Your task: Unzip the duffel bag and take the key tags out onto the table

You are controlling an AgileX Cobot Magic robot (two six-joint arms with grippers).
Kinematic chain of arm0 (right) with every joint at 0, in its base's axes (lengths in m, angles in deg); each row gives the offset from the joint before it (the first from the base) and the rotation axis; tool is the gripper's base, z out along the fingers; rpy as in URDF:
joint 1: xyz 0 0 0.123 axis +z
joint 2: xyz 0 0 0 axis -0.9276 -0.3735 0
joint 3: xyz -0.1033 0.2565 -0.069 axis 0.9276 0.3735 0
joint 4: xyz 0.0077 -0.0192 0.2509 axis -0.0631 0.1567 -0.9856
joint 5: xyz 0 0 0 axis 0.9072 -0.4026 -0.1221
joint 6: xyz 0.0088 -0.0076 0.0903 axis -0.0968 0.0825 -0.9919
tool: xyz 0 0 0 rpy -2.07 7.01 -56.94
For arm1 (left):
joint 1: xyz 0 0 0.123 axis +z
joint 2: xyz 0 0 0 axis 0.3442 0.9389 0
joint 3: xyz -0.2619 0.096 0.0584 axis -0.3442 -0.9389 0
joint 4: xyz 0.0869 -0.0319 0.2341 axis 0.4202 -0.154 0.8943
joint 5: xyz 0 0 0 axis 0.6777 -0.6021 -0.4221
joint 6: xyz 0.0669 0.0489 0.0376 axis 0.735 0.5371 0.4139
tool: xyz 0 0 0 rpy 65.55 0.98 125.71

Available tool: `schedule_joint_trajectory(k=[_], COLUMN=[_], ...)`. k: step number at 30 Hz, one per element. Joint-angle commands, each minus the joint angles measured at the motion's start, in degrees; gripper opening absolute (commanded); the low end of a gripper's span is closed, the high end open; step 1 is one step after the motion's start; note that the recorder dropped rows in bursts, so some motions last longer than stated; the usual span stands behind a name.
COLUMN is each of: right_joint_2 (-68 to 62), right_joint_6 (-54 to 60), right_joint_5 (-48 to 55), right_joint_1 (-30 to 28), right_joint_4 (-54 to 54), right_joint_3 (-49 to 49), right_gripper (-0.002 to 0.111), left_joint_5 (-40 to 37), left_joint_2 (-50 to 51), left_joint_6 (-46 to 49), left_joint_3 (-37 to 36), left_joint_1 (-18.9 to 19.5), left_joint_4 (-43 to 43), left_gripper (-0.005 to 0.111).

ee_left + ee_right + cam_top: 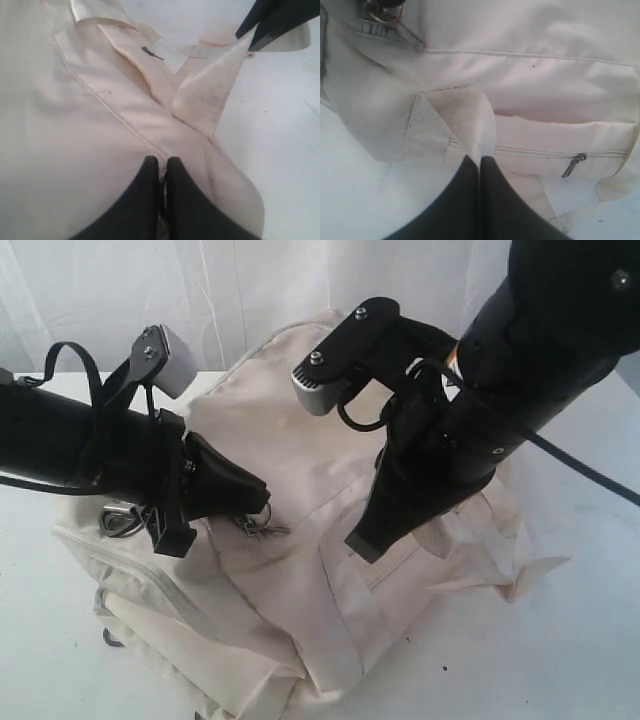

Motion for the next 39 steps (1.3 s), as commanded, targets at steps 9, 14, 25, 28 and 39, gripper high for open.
schedule_joint_trajectory(k=[9, 14, 25, 28, 39], right_joint_2=[0.7, 0.7, 0.7, 0.7, 0.7], right_joint_6=[-0.3, -0.3, -0.3, -0.3, -0.3], right_joint_5=[-0.7, -0.6, -0.6, 0.0, 2.0], right_joint_1=[-0.1, -0.1, -0.1, -0.1, -0.1], right_joint_4=[1.0, 1.0, 1.0, 1.0, 1.0], right_joint_3=[0.2, 0.2, 0.2, 0.2, 0.2], right_gripper=[0.001, 0.001, 0.001, 0.001, 0.001], left_joint_5=[-5.1, -3.1, 6.7, 6.9, 7.6], left_joint_2=[-0.8, -4.8, -10.7, -10.8, -11.1], left_joint_6=[-4.8, -7.7, -25.3, -26.9, -28.0], left_joint_3=[2.0, 2.0, 2.0, 2.0, 2.0], left_joint_1=[-0.3, -0.2, -0.1, 1.4, 1.5], left_joint_4=[6.7, 8.4, 25.7, 27.7, 30.4], left_gripper=[0.000, 0.000, 0.000, 0.000, 0.000])
